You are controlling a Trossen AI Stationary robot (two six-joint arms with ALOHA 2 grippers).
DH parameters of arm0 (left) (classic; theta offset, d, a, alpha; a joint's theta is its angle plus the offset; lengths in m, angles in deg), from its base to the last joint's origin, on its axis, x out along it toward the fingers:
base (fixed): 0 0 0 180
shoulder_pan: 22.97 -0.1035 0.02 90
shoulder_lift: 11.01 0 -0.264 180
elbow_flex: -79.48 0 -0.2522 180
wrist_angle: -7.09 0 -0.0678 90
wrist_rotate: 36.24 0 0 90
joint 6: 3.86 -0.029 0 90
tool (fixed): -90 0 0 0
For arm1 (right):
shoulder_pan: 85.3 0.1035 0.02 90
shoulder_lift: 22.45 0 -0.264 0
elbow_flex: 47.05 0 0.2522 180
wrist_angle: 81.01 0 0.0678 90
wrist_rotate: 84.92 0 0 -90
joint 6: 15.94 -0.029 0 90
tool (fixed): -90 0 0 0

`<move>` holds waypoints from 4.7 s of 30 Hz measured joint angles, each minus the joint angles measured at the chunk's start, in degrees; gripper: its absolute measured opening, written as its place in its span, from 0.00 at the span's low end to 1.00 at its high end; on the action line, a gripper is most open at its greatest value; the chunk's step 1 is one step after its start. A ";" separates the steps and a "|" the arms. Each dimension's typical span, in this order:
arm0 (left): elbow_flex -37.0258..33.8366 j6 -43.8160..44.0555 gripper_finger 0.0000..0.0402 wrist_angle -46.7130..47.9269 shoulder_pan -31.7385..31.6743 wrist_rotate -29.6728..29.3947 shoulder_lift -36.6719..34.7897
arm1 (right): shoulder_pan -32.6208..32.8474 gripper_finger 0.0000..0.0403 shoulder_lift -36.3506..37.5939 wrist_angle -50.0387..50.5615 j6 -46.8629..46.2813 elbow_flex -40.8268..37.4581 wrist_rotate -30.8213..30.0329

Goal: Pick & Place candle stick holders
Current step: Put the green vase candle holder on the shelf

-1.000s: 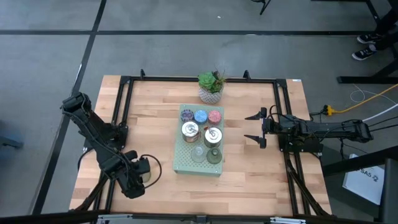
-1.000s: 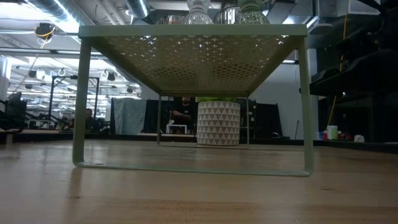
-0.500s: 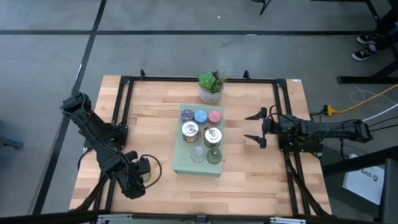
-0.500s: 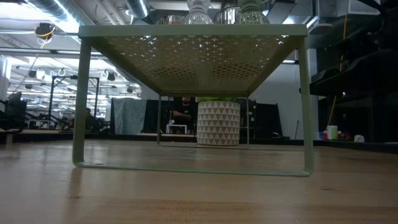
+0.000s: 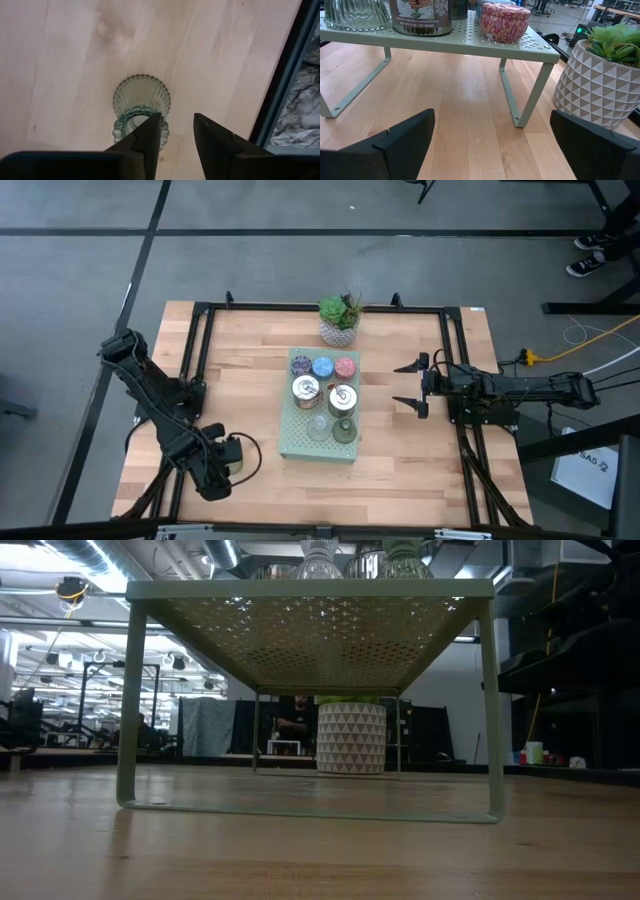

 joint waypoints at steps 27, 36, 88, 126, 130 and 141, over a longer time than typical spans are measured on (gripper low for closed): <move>3.34 2.57 0.16 3.98 0.40 1.65 0.14 | -0.02 0.99 0.00 0.01 0.00 0.00 0.00; -0.14 8.45 0.17 3.09 1.57 2.50 0.20 | -0.02 0.99 0.01 0.00 0.00 0.01 0.00; 15.85 -20.27 0.05 11.96 -3.84 -6.70 0.35 | -0.02 0.99 -0.01 0.01 0.00 0.00 0.00; 27.74 -77.53 0.05 14.45 -24.72 -3.86 1.38 | -0.02 0.99 0.00 0.00 0.00 0.01 0.00; 27.71 -89.54 0.05 14.42 -24.66 -5.09 3.05 | -0.02 0.99 0.00 0.00 0.00 0.01 0.00; 28.02 -107.33 0.05 13.60 -24.92 -12.45 5.75 | -0.01 0.99 0.00 -0.01 0.00 0.01 0.00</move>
